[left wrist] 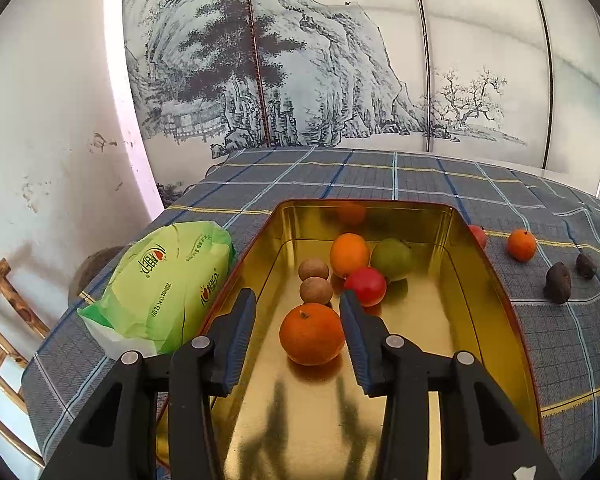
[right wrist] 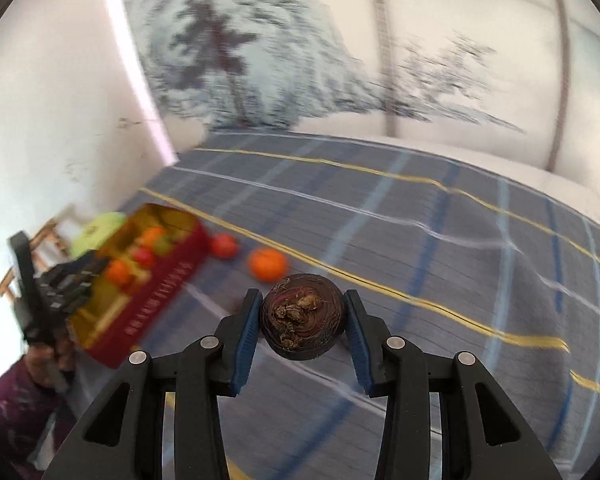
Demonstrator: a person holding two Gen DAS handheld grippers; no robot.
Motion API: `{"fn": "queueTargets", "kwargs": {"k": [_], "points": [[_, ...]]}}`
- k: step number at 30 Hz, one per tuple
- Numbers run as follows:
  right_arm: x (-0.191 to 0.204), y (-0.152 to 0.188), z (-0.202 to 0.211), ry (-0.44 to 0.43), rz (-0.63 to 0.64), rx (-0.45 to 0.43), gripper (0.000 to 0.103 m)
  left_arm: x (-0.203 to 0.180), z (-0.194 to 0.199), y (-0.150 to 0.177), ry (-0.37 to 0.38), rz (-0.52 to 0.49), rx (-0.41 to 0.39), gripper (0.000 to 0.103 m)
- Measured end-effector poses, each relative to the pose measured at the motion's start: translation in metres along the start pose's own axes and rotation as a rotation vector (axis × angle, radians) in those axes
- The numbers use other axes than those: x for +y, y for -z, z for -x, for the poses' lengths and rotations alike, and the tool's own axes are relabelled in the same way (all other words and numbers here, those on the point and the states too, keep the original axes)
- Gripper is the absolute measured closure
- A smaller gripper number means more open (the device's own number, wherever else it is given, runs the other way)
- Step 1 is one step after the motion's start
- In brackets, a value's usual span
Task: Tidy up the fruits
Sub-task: 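Carry the held mangosteen into the tin and open the right gripper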
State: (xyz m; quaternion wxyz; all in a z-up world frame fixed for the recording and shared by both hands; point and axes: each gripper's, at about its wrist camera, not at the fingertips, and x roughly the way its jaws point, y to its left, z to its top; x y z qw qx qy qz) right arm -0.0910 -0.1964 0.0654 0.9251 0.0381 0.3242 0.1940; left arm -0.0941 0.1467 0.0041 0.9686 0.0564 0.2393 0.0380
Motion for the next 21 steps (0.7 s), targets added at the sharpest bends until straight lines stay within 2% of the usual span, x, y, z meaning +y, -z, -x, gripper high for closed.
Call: {"fn": "queueTargets", "kwargs": {"k": [5,11,14,18,21], "points": [[0.063,-0.024,-0.024,-0.129,0.064,0.002,0.061,0.003,0.002,0.0,0.002,0.011,-0.012,0.061],[0.117,-0.039,-0.061,-0.248,0.109,0.044,0.061,0.009,0.003,0.001,0.007,0.045,-0.021,0.057],[0.141,-0.039,-0.078,-0.286,0.14,0.07,0.061,0.01,0.004,0.001,0.007,0.052,-0.025,0.054],[0.163,-0.038,-0.1,-0.318,0.177,0.105,0.061,0.013,0.006,0.001,-0.004,0.068,-0.037,0.042],[0.178,-0.038,-0.119,-0.338,0.193,0.134,0.061,0.016,0.007,0.002,-0.004,0.078,-0.042,0.04]]}}
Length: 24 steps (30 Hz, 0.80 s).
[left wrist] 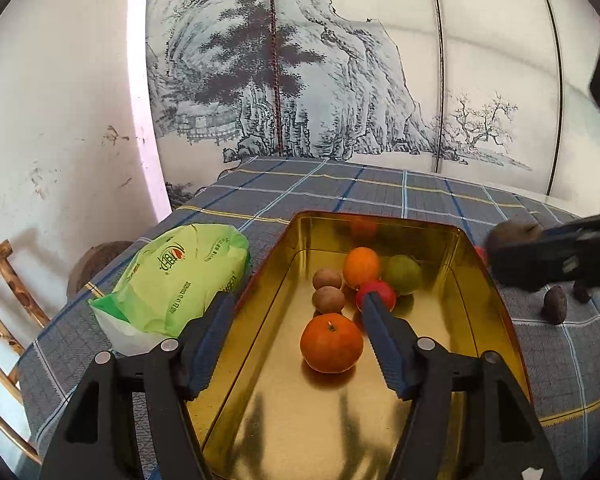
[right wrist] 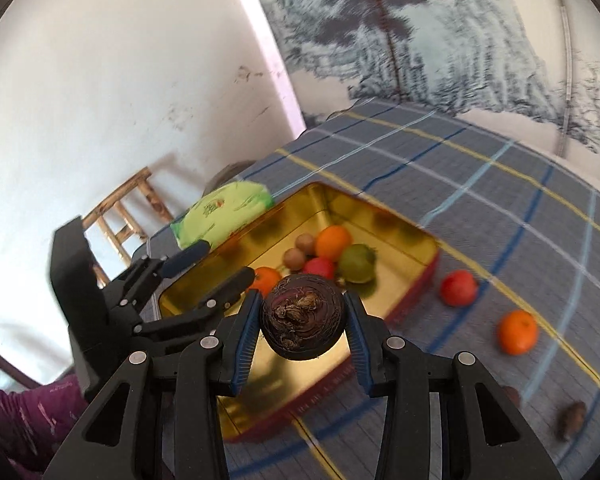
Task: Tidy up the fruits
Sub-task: 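Carry the held mangosteen into the tin and open the right gripper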
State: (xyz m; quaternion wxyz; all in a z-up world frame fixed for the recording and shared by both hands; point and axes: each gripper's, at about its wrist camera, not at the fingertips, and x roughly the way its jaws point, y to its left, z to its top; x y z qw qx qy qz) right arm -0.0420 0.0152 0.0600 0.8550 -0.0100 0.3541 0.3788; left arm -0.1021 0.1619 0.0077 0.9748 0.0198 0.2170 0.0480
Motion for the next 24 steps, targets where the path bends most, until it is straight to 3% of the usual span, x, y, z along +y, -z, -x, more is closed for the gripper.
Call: {"fn": "queueTargets", "kwargs": {"k": [14,24], "points": [[0.002,-0.001,-0.062,-0.005,0.01,0.088,0.061,0.001,0.001,0.001,-0.021,0.001,0.003,0.035],[-0.005,-0.001,-0.068,-0.006,-0.022,0.087,0.061,0.001,0.002,0.0,-0.026,0.01,0.007,0.029]]}}
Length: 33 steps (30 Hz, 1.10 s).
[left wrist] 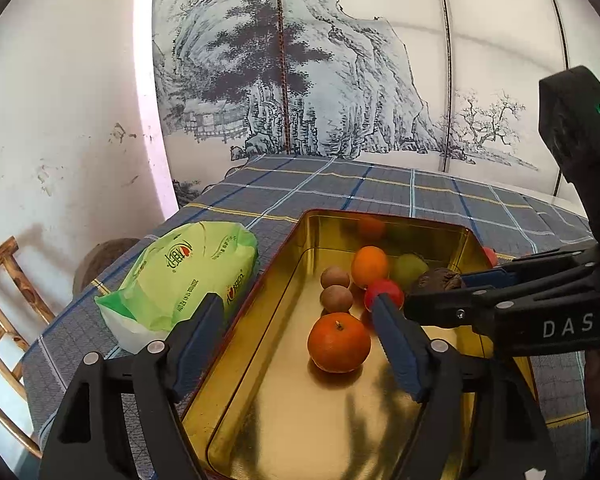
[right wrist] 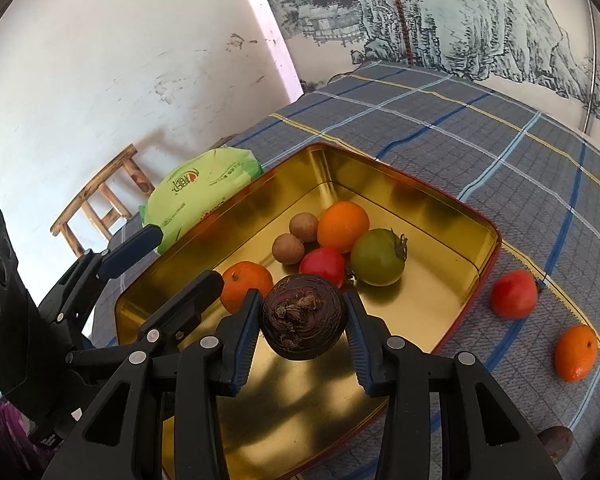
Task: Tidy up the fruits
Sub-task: 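Carry the held mangosteen into the tin and open the right gripper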
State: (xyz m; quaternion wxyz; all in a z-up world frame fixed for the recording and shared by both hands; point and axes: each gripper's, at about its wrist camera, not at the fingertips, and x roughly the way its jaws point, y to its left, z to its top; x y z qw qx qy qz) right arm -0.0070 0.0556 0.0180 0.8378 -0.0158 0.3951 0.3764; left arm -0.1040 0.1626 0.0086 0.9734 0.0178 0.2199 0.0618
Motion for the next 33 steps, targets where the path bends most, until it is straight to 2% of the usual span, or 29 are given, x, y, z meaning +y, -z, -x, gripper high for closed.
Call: {"fn": "queueTargets", "kwargs": {"k": [6,12,24,29,33], "points": [[-0.003,-0.001,-0.001,-0.003,-0.01,-0.001,0.06,0.001,0.0,-0.001,-0.005,-0.002,0.003,0.027],[-0.005,-0.003,0.0,-0.004,-0.023,-0.02,0.06,0.002,0.0,-0.001,-0.012,-0.002,-0.002,0.02],[0.003,-0.002,0.012,-0.031,-0.015,-0.051,0.059,0.003,-0.001,-0.001,-0.014,-0.003,0.003,0.017],[0.008,0.003,0.022,-0.036,0.0,-0.073,0.049,0.003,-0.001,-0.001,-0.014,-0.005,0.002,0.015],[0.009,0.009,0.032,-0.025,0.013,-0.085,0.047,0.004,-0.002,-0.002,-0.014,-0.005,0.003,0.014]]}}
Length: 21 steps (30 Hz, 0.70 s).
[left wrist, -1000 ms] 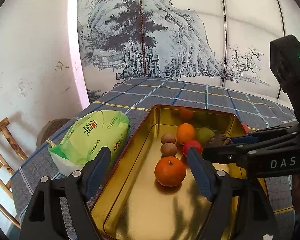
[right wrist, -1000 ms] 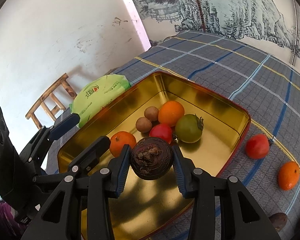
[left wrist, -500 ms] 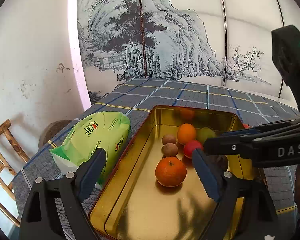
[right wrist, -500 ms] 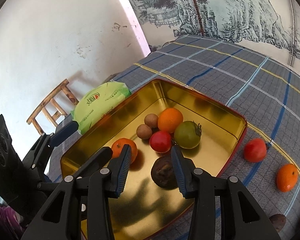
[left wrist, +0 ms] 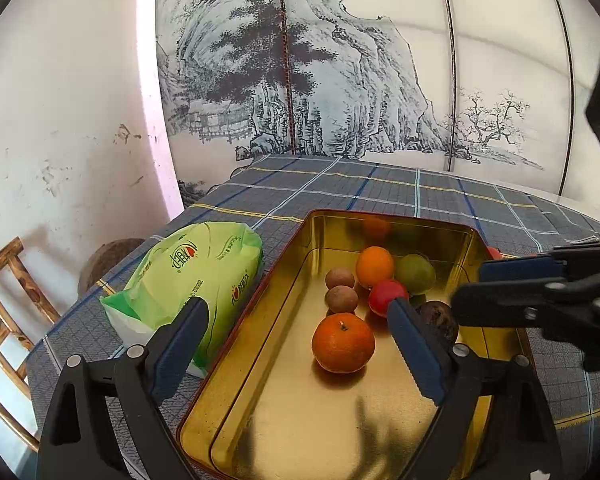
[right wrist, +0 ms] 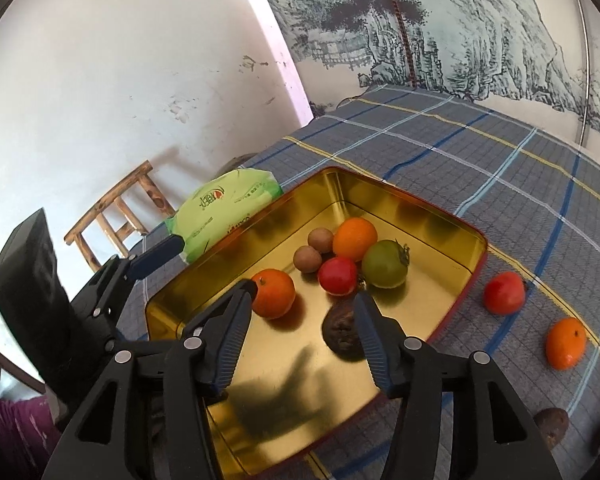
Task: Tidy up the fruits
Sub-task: 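Carry the held mangosteen into the tin and open the right gripper, then withdraw the right gripper from the tin while the left gripper grasps another dark mangosteen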
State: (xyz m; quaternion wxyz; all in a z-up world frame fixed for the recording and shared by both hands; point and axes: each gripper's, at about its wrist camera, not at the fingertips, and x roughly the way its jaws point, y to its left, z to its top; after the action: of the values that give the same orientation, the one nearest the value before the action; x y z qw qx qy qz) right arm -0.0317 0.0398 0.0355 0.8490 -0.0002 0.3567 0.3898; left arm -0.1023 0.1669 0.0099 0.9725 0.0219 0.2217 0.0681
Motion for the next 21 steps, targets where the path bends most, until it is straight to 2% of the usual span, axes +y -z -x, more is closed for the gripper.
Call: {"fn": "queueTargets", "kwargs": {"k": [7,12,16,21], "points": [[-0.005,0.019,0.028,0.051,0.024,-0.023,0.042,0.0,0.001,0.001,-0.001,-0.001,0.0,0.014],[-0.023,0.037,0.055,0.103,0.004,-0.041,0.039,0.001,0.0,0.002,-0.005,-0.001,0.003,0.013],[-0.042,0.05,0.079,0.188,-0.016,-0.063,0.038,0.003,-0.002,0.003,-0.014,0.001,0.006,0.012],[-0.075,0.07,0.123,0.354,-0.049,-0.143,0.034,0.002,-0.003,0.003,-0.028,-0.009,0.008,0.012]]}}
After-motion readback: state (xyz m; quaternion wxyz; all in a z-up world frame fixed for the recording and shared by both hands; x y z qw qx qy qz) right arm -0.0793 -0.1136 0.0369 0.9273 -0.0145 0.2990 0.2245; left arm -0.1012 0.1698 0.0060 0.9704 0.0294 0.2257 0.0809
